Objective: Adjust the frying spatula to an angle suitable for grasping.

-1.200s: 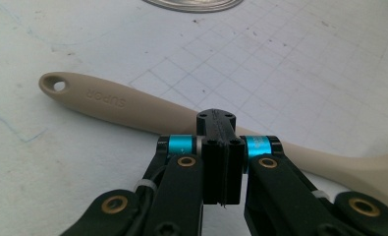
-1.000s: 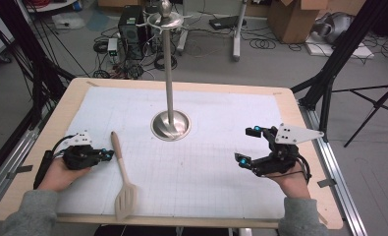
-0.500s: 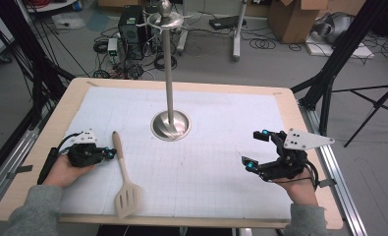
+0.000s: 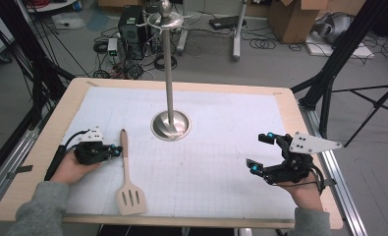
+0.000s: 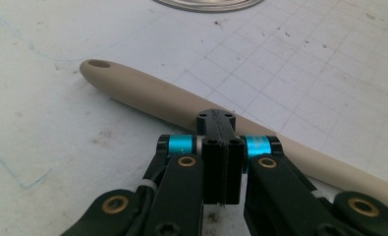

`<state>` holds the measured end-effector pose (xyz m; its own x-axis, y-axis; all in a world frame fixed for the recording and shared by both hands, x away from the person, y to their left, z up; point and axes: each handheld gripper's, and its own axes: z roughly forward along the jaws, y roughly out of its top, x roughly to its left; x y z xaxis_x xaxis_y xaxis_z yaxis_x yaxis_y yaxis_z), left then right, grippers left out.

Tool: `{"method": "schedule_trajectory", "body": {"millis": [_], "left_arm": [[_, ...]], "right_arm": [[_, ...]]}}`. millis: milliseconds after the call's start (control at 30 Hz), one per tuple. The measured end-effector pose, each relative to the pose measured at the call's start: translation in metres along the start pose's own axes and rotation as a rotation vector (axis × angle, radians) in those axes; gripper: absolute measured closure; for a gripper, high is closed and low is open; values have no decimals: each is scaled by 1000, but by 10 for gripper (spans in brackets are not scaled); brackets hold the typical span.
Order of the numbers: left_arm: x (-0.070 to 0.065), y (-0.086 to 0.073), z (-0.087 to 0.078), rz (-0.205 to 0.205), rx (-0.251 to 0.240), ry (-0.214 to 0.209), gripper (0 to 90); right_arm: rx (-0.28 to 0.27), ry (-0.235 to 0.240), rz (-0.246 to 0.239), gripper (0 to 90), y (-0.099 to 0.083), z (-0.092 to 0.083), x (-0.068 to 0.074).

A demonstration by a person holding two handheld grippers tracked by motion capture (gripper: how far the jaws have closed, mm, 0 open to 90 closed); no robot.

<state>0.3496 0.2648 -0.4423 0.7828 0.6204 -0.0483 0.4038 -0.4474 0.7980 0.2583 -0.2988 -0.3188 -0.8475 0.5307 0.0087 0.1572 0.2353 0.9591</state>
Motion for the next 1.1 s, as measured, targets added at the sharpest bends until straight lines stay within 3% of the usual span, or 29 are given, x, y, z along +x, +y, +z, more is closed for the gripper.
{"method": "schedule_trajectory", "body": {"millis": [867,1100], "left_arm": [[-17,18,31,87,6,-66,899],[-19,21,28,79,-7,-75,898]], "right_arm": [[22,-11,11,112,-7,-17,6],[23,-14,12,112,-7,-17,6]]}}
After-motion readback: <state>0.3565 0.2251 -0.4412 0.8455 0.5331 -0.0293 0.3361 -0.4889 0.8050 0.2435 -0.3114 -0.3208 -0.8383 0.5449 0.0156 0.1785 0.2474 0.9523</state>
